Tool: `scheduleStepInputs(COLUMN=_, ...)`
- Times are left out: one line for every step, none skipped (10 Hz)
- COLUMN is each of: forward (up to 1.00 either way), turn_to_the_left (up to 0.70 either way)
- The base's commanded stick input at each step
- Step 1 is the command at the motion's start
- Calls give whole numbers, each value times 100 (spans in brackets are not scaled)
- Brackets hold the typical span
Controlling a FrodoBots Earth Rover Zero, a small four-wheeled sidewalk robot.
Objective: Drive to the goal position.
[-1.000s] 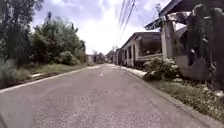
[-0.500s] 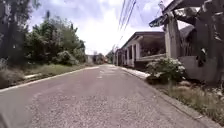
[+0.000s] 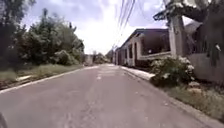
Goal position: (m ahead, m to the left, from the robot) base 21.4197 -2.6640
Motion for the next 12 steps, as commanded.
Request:
scheduleStepInputs(forward=70, turn_to_the_left=0)
scheduleStepInputs(forward=70, turn_to_the_left=0)
scheduleStepInputs(forward=70, turn_to_the_left=0)
scheduleStepInputs(forward=70, turn_to_the_left=0)
scheduleStepInputs(forward=70, turn_to_the_left=0)
scheduleStepInputs(forward=70, turn_to_the_left=0)
scheduleStepInputs(forward=70, turn_to_the_left=0)
scheduleStepInputs(forward=70, turn_to_the_left=0)
scheduleStepInputs(forward=70, turn_to_the_left=0)
scheduleStepInputs(forward=70, turn_to_the_left=0)
scheduleStepInputs(forward=70, turn_to_the_left=0)
scheduleStepInputs(forward=70, turn_to_the_left=0)
